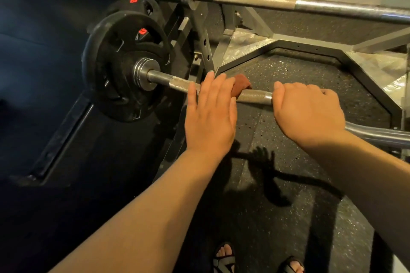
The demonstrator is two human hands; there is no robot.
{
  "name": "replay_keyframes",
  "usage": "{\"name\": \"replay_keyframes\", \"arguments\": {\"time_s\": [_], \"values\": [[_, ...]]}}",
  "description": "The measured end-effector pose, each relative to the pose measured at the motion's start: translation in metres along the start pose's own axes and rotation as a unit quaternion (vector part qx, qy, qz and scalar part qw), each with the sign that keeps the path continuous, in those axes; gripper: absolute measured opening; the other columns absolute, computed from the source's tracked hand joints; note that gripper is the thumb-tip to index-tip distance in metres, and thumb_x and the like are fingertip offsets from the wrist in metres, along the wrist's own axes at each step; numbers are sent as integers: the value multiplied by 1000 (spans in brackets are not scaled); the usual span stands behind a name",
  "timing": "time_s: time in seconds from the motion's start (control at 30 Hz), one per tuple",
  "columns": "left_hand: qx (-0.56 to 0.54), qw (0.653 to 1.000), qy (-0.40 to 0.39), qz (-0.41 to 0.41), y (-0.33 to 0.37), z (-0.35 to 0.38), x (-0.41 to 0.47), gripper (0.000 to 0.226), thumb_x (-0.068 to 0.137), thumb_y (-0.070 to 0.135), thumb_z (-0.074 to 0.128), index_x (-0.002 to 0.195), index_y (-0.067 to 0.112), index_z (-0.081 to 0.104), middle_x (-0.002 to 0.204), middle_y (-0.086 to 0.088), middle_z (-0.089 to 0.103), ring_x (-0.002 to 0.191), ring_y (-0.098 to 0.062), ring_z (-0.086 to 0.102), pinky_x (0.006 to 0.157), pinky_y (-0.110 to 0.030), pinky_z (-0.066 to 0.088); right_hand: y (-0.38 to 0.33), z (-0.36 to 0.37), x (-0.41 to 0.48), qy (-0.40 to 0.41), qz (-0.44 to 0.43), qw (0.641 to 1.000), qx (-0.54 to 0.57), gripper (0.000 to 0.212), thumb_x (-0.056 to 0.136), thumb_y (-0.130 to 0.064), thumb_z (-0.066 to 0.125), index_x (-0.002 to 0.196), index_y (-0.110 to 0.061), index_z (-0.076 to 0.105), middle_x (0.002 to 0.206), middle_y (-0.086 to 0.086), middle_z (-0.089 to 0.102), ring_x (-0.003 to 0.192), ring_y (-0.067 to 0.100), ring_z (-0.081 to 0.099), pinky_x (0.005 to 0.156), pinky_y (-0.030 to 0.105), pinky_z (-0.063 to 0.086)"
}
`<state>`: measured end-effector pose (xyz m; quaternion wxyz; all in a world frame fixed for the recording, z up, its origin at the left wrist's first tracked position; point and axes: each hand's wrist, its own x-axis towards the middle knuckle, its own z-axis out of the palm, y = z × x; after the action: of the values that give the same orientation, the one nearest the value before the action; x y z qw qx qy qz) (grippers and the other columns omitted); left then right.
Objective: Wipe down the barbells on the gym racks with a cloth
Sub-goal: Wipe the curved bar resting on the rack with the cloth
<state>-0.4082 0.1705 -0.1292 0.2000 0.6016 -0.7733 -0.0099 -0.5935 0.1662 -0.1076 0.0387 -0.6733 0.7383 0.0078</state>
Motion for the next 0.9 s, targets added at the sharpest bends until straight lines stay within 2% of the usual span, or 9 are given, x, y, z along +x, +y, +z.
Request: {"name": "replay_keyframes", "arguments": {"time_s": [0.07, 0.17, 0.23, 0.33, 0.47, 0.57, 0.73, 0.83, 0.9], "values": [[14, 999, 21, -45, -17, -4, 2, 45, 108, 32, 26, 148, 19, 43, 157, 0, 40, 155, -20, 17, 127, -50, 6, -1, -1, 0, -7, 2, 1000, 0, 33, 108, -29, 22, 104, -19, 54, 92, 3, 62, 86, 32, 60, 98, 56, 44], [-50, 988, 47, -135, 1, -1, 7, 41, 107, 27, 26, 142, 17, 47, 158, -2, 37, 157, -20, 8, 127, -48, 3, -10, 1, 0, 18, 6, 1000, -7, 32, 107, -27, 23, 98, -19, 53, 92, 5, 62, 86, 34, 61, 102, 58, 42], [-93, 979, 59, -169, 17, 6, 10, 37, 106, 24, 28, 135, 15, 50, 157, -4, 38, 157, -22, 5, 127, -49, 3, -24, 3, 6, 34, -15, 999, 1, 41, 106, -32, 17, 95, -20, 54, 95, 5, 65, 89, 34, 62, 101, 57, 42], [-77, 987, 48, -135, 8, 3, 10, 37, 105, 25, 28, 134, 16, 49, 153, -4, 42, 156, -25, 9, 127, -50, 5, -48, 3, 17, 53, -45, 998, 2, 61, 102, -37, 3, 103, -18, 61, 101, 7, 67, 93, 36, 64, 89, 50, 44], [-33, 999, 5, -33, -29, -12, 3, 41, 106, 30, 32, 143, 18, 45, 152, -2, 44, 154, -23, 20, 128, -47, 6, -43, 5, 17, 57, -73, 995, -28, 31, 107, -28, 30, 110, -13, 57, 101, 11, 65, 89, 39, 63, 71, 43, 41], [-24, 998, 15, -48, -40, -14, 8, 45, 106, 32, 29, 144, 16, 46, 153, -1, 45, 154, -20, 21, 128, -47, 4, -43, 6, 19, 62, -67, 995, -28, 42, 107, -31, 21, 111, -13, 59, 102, 11, 65, 90, 39, 63, 71, 43, 38], [-113, 983, 33, -138, 1, -4, 12, 42, 104, 26, 28, 141, 15, 45, 158, -2, 35, 157, -20, 2, 128, -46, 0, -43, 11, 25, 67, -62, 996, -22, 57, 98, -34, 6, 106, -15, 59, 102, 11, 66, 91, 39, 62, 72, 43, 32], [-108, 991, 4, -80, 0, -8, 5, 42, 104, 24, 31, 143, 16, 44, 157, -2, 37, 157, -21, 5, 128, -45, -2, -44, 8, 25, 50, -52, 997, -22, 56, 100, -34, 8, 107, -14, 60, 101, 11, 66, 90, 39, 61, 71, 43, 32], [-71, 997, -10, -35, -20, -15, 5, 44, 105, 26, 32, 147, 16, 42, 156, -1, 39, 156, -20, 12, 128, -45, 2, -46, 6, 24, 47, -50, 997, -18, 55, 99, -34, 8, 105, -15, 59, 97, 10, 64, 81, 34, 54, 69, 42, 32]]}}
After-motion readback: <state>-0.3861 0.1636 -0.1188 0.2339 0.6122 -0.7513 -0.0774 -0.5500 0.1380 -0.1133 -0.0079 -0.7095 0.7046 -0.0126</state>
